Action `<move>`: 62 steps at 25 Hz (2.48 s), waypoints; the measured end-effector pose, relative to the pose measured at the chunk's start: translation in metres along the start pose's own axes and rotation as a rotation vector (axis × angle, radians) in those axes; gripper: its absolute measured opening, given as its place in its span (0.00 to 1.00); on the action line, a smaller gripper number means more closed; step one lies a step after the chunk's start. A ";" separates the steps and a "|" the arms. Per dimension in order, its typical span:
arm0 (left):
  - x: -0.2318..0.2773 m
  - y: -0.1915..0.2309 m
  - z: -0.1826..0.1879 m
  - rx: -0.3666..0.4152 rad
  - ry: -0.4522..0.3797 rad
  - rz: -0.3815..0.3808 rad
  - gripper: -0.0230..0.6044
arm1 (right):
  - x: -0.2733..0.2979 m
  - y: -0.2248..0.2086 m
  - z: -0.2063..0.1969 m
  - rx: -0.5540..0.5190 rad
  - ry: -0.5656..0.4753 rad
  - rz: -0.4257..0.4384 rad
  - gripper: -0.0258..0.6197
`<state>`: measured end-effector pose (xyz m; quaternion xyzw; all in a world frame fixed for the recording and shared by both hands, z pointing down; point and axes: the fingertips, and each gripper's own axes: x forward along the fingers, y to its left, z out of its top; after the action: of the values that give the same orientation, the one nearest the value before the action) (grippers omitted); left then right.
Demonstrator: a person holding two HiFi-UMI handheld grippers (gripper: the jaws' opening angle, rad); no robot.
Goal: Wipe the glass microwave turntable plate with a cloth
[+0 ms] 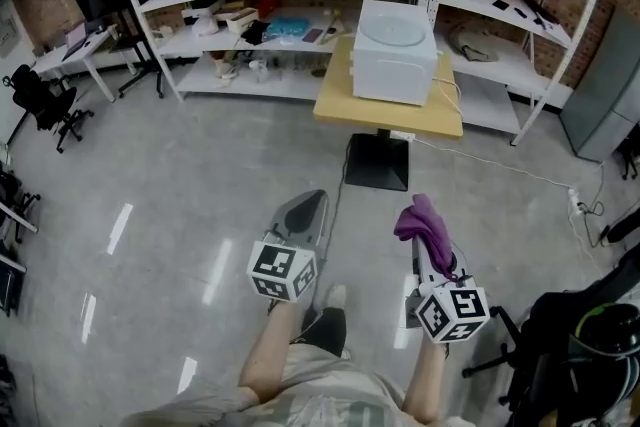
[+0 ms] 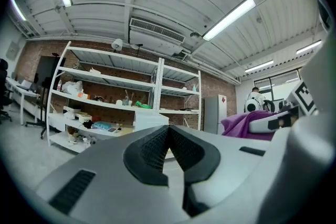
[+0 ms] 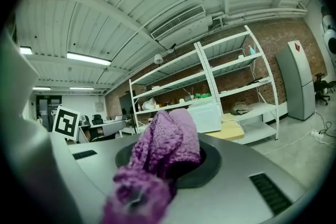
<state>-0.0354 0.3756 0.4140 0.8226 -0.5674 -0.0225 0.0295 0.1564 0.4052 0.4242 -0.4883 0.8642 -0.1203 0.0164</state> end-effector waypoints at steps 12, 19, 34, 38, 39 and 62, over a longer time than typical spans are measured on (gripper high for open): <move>0.170 0.112 0.015 -0.056 -0.050 0.034 0.04 | 0.182 -0.073 0.050 -0.005 0.004 -0.012 0.13; 0.252 0.183 0.042 -0.033 -0.120 0.036 0.04 | 0.279 -0.095 0.068 0.000 -0.002 0.003 0.13; 0.449 0.242 0.065 0.050 -0.163 0.032 0.04 | 0.442 -0.222 0.131 -0.024 -0.067 0.027 0.13; 0.513 0.265 0.076 0.073 -0.167 0.063 0.04 | 0.499 -0.241 0.154 -0.043 -0.068 0.109 0.13; 0.527 0.268 0.080 0.080 -0.172 0.066 0.04 | 0.514 -0.244 0.161 -0.049 -0.071 0.133 0.13; 0.644 0.275 -0.003 0.163 0.130 -0.270 0.04 | 0.661 -0.280 0.202 -0.059 -0.004 0.223 0.13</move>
<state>-0.0631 -0.3244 0.4347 0.8908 -0.4486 0.0730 -0.0043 0.0750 -0.3324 0.3501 -0.3898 0.9162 -0.0912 0.0167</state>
